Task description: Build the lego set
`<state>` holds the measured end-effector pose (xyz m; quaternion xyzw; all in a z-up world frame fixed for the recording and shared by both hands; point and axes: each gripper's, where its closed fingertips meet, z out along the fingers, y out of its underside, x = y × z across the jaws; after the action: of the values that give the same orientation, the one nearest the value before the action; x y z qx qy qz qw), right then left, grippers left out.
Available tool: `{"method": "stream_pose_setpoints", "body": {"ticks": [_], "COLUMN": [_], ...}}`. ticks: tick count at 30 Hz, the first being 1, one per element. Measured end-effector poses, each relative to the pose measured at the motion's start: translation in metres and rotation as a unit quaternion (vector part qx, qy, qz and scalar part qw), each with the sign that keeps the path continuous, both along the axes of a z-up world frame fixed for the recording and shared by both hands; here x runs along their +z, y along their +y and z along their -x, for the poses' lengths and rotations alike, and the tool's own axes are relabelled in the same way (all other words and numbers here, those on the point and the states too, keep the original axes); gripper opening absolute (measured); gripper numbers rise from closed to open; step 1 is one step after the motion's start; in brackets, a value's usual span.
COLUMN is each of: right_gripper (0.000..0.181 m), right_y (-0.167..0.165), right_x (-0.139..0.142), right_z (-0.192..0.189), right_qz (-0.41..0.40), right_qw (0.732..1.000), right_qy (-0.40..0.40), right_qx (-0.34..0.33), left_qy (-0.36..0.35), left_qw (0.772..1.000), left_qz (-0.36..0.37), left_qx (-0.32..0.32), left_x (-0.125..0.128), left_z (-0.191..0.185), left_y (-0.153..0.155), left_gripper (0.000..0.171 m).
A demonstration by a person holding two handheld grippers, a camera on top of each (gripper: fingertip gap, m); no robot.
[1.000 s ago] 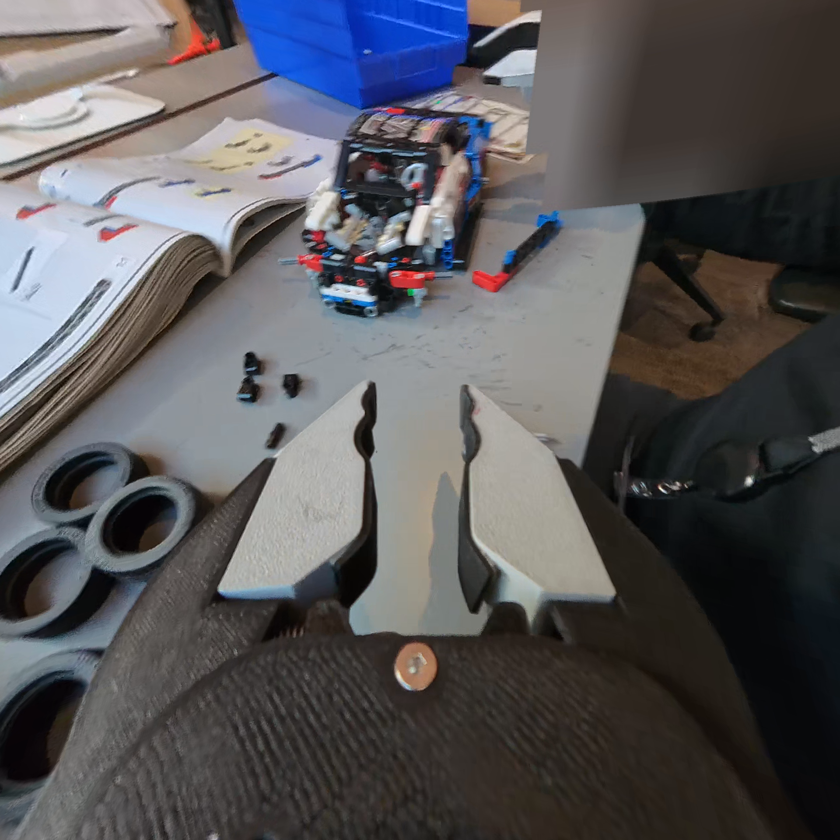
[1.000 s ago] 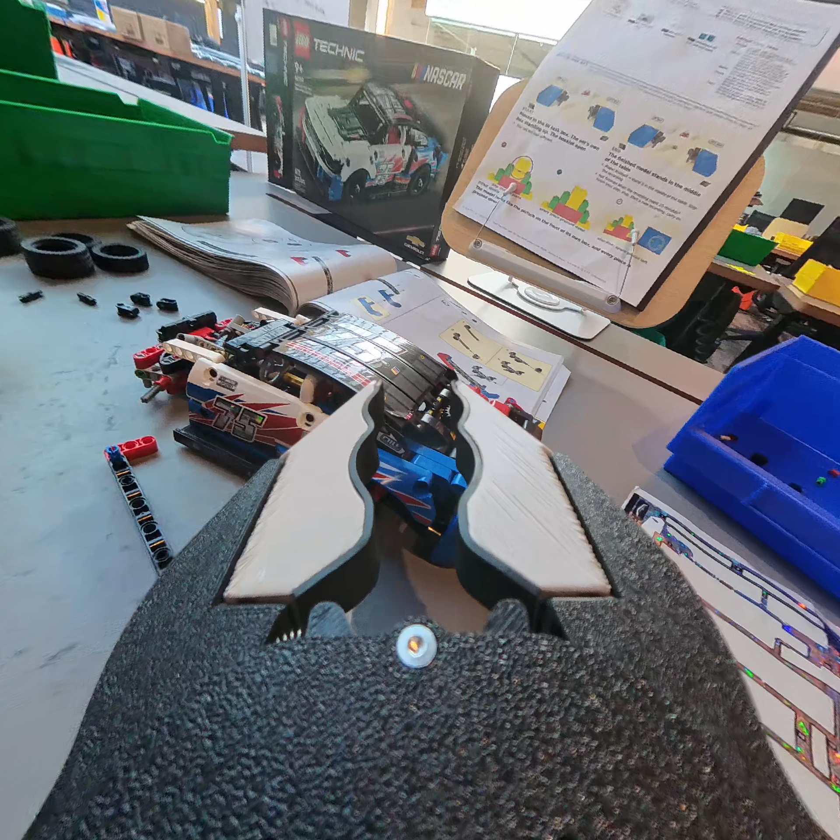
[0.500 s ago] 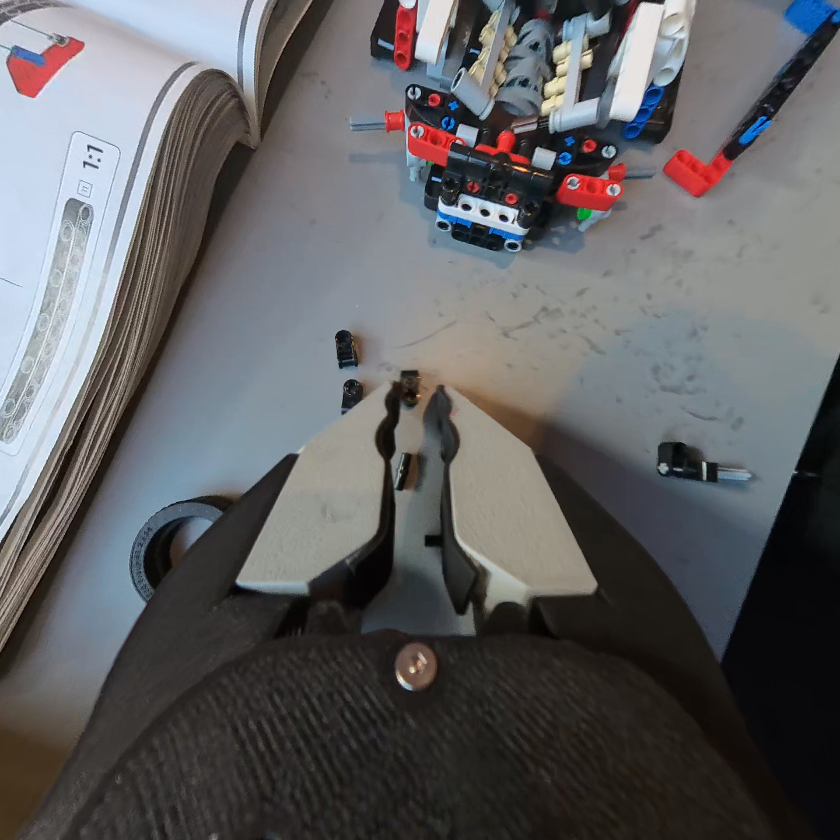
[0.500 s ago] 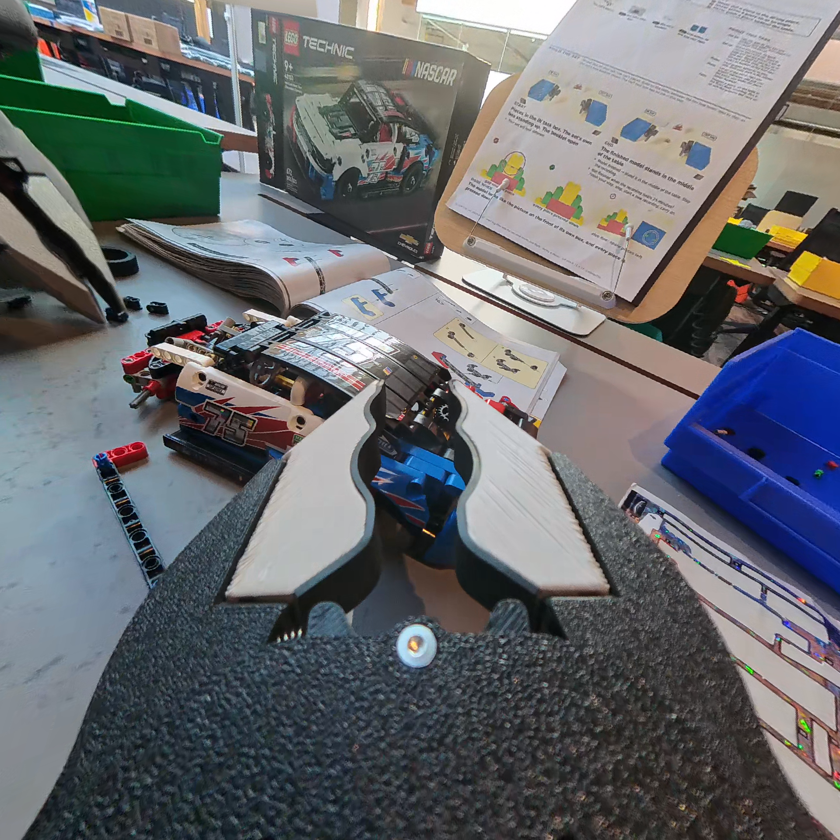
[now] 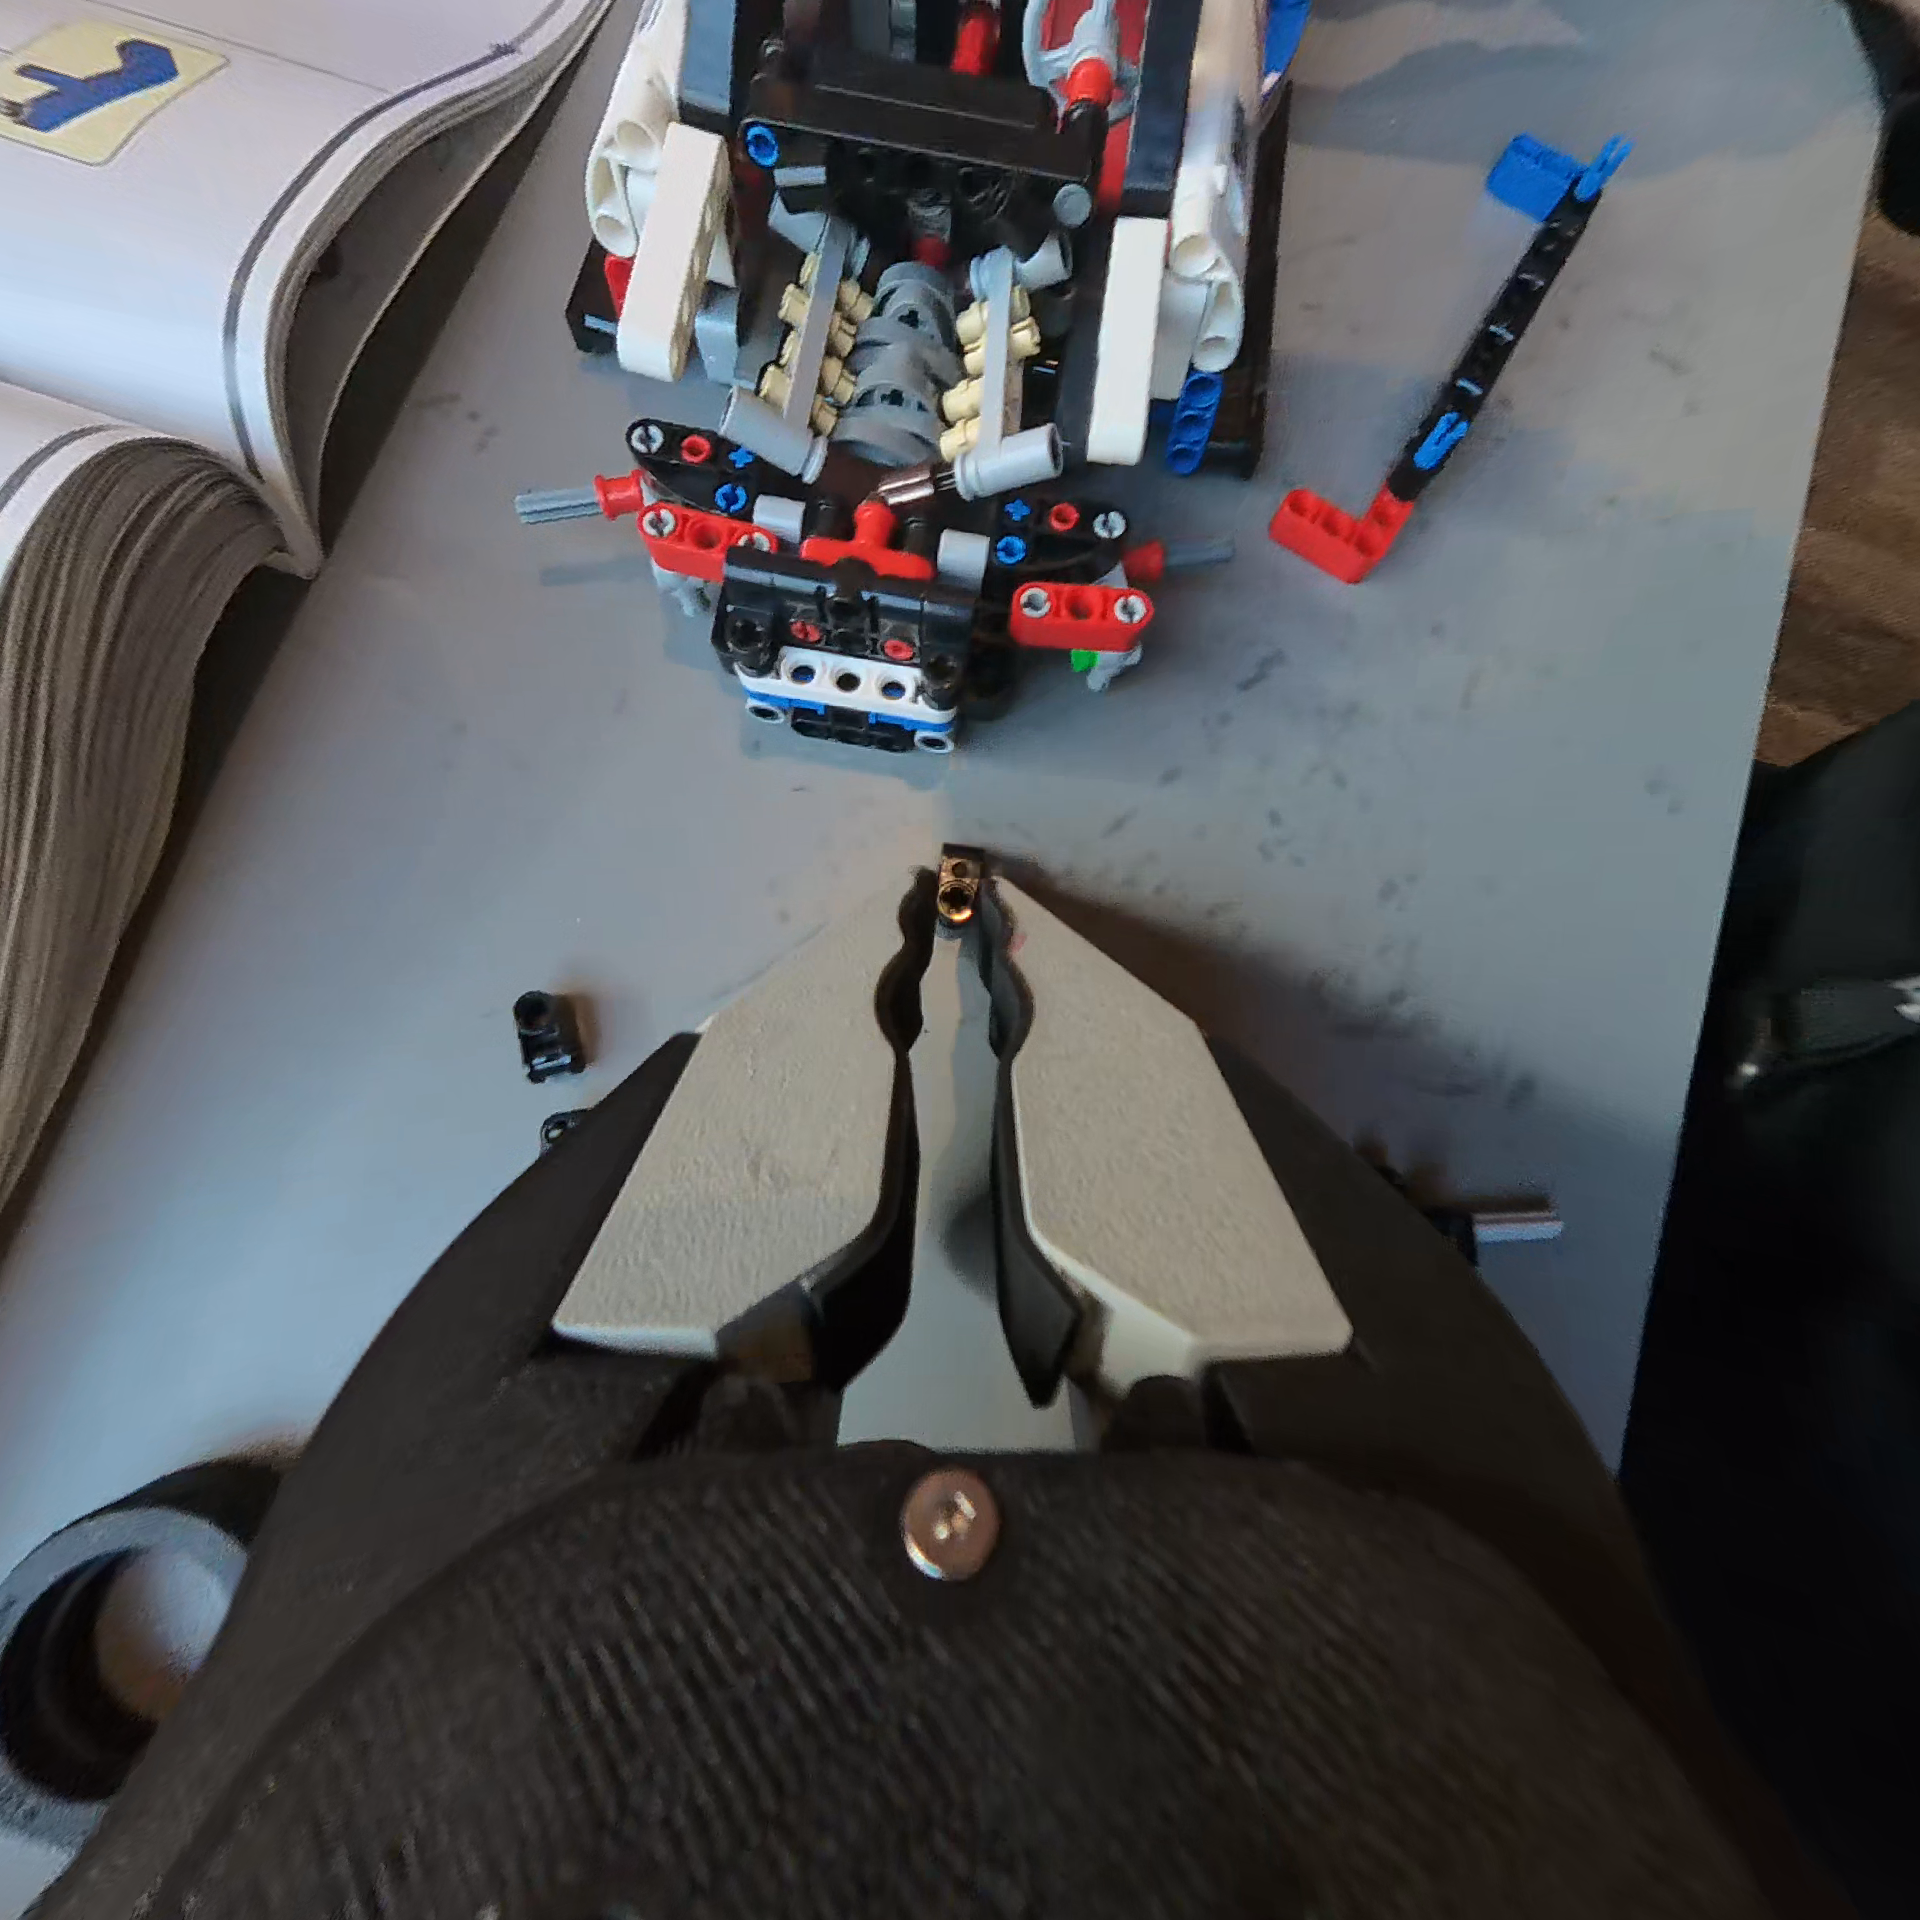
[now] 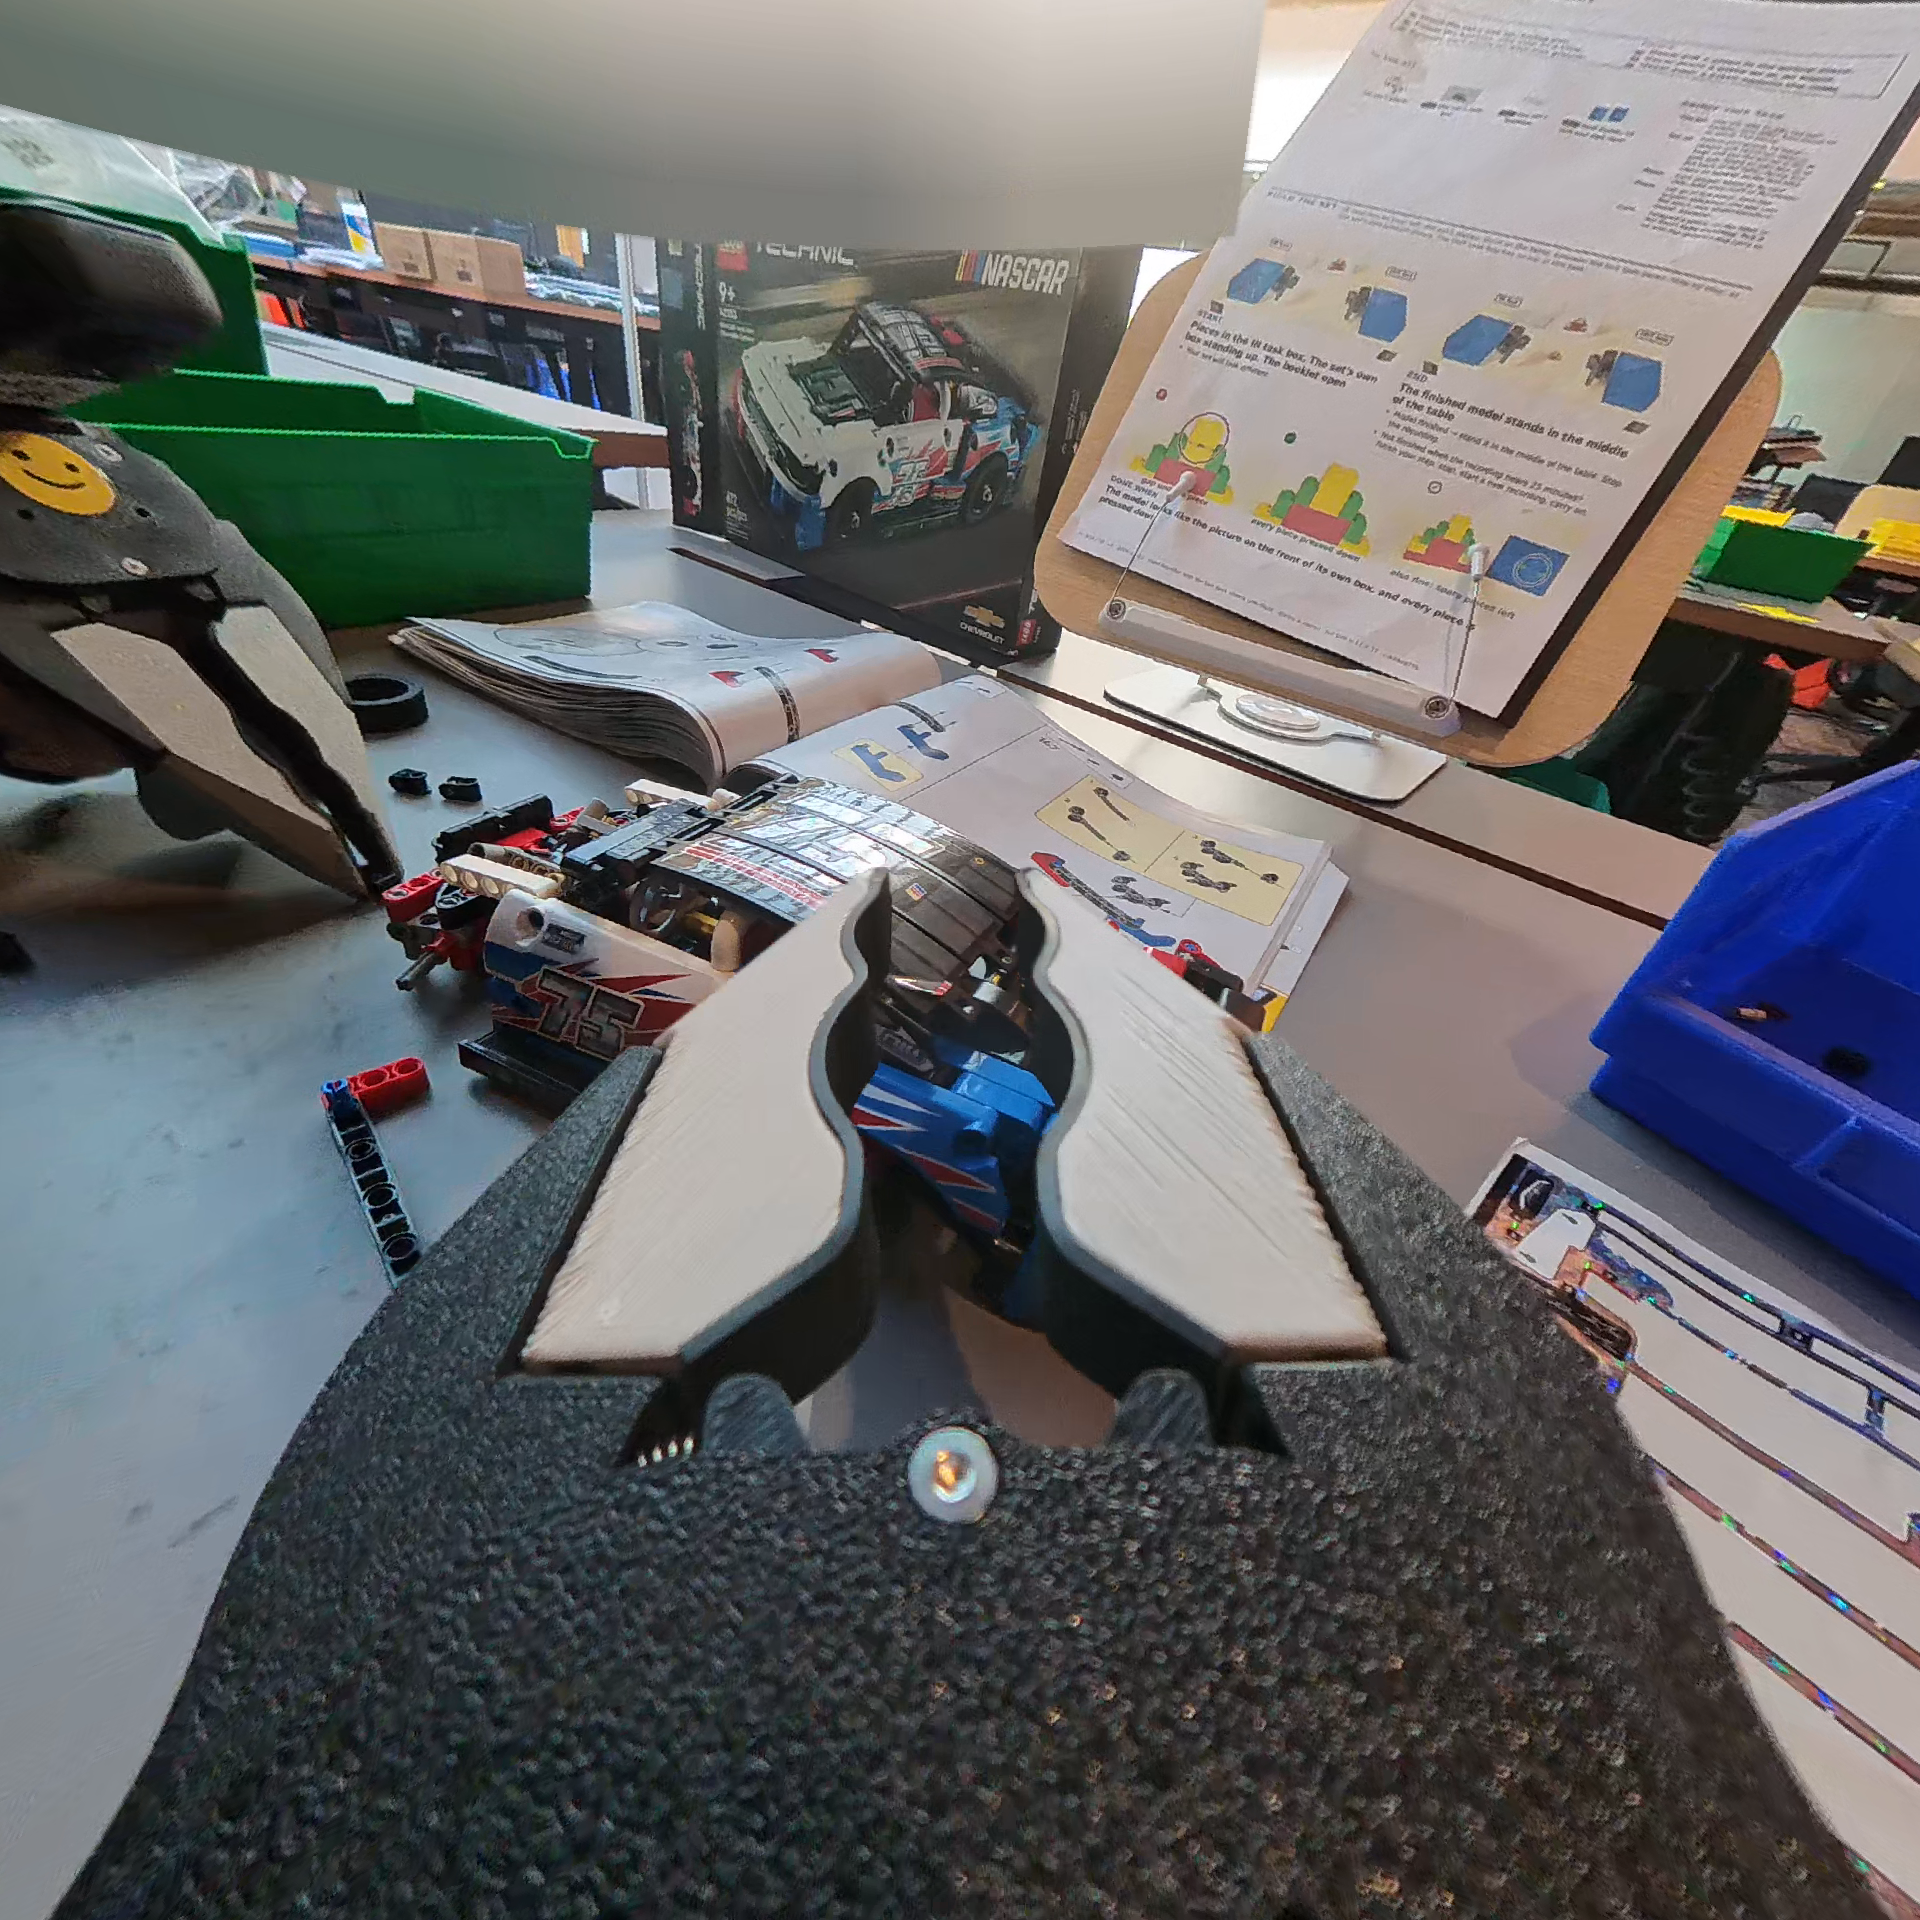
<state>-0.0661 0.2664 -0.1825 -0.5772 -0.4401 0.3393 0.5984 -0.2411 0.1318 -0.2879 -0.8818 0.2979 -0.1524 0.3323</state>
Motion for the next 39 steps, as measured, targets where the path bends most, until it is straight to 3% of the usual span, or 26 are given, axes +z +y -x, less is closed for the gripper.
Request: {"method": "stream_pose_setpoints", "body": {"ticks": [13,18,24,29,39], "right_gripper": [0.016,0.016,0.015,0.018,0.012], "right_y": [0.005,0.006,0.007,0.014,0.025], "right_x": [0.0,0.006,0.019,0.014,0.003], "right_z": [0.011,0.01,0.001,0.0,0.0], "right_qz": [0.009,0.013,-0.008,0.009,0.021], "right_qw": [1.0,0.999,0.999,0.999,0.999], "right_qy": [0.0,0.019,0.045,0.039,0.019], "right_qx": [0.025,0.03,0.01,0.0,-0.031], "left_qy": [-0.04,-0.012,-0.015,-0.009,-0.033], "left_qw": [0.996,0.997,0.996,0.995,0.996], "left_qz": [0.004,-0.016,-0.014,0.0,-0.064], "left_qx": [-0.074,-0.078,-0.087,-0.099,-0.056], "left_x": [0.001,0.001,0.002,0.003,0.026], "left_z": [-0.017,-0.018,-0.027,-0.028,-0.013], "left_y": [-0.022,-0.021,-0.03,-0.043,-0.068], "left_gripper": [0.006,0.006,0.029,0.038,0.056]}}
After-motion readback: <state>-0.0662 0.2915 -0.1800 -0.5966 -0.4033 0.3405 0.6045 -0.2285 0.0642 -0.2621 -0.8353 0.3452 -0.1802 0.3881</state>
